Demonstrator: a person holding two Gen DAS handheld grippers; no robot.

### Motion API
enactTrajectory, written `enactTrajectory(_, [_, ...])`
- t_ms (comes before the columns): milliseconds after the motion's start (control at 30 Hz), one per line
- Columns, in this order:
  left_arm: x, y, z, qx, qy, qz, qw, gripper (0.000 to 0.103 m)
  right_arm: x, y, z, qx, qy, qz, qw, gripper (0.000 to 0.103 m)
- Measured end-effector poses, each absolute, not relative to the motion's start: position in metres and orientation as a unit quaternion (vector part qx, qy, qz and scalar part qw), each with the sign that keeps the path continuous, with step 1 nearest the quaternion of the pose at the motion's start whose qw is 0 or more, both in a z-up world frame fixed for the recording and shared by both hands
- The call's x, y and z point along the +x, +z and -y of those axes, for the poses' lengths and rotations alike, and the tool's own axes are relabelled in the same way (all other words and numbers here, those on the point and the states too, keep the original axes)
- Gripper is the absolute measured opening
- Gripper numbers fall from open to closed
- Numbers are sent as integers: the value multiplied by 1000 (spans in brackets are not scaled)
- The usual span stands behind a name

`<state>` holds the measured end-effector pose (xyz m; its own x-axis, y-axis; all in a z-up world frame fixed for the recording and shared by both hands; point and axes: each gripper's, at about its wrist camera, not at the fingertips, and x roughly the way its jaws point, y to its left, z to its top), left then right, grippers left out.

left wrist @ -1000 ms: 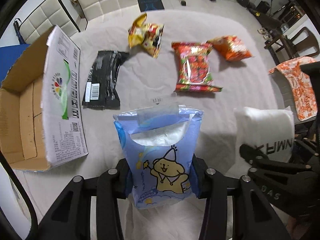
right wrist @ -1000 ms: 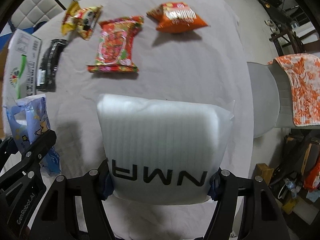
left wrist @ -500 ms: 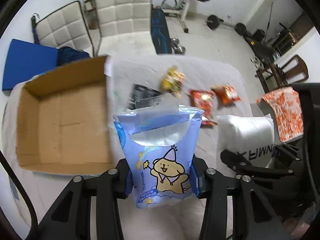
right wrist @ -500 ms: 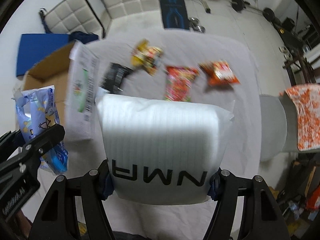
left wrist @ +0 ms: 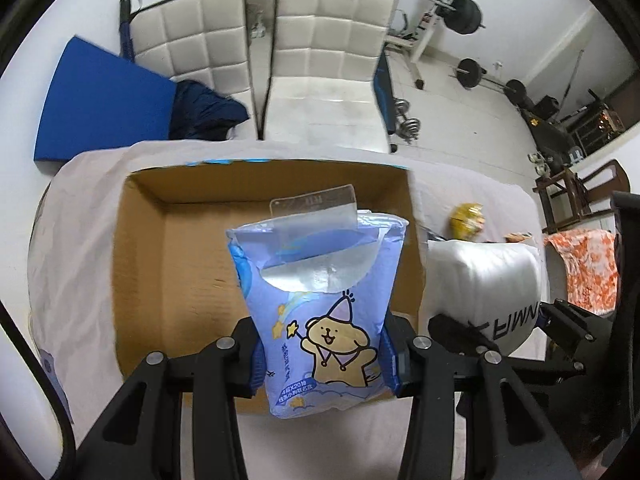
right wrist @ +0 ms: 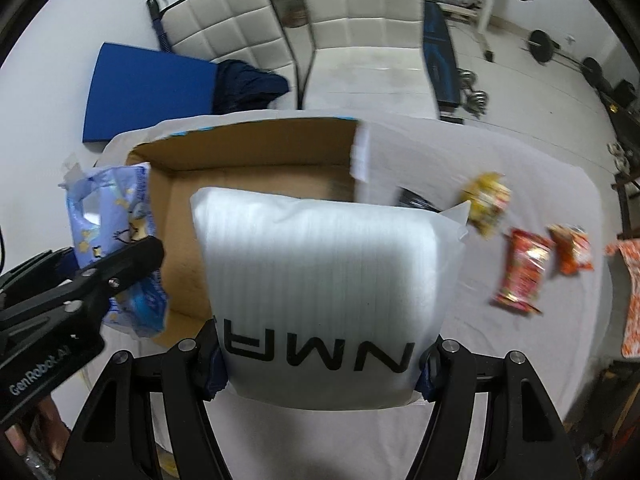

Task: Organize snacks
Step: 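Carry both pouches into the box and open both tools to release them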

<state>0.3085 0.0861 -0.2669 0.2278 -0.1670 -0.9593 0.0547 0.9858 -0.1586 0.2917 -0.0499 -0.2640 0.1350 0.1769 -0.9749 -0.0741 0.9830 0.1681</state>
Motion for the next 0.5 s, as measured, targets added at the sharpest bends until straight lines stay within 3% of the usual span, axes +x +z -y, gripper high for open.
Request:
enactTrajectory(267, [356, -328, -149, -97, -78, -662, 739, 42, 344, -320, -11, 32, 78, -683, 726, 72])
enactTrajectory(500, [384, -373, -157, -129, -104, -695, 699, 44, 370, -370, -27, 19, 55, -705, 707, 72])
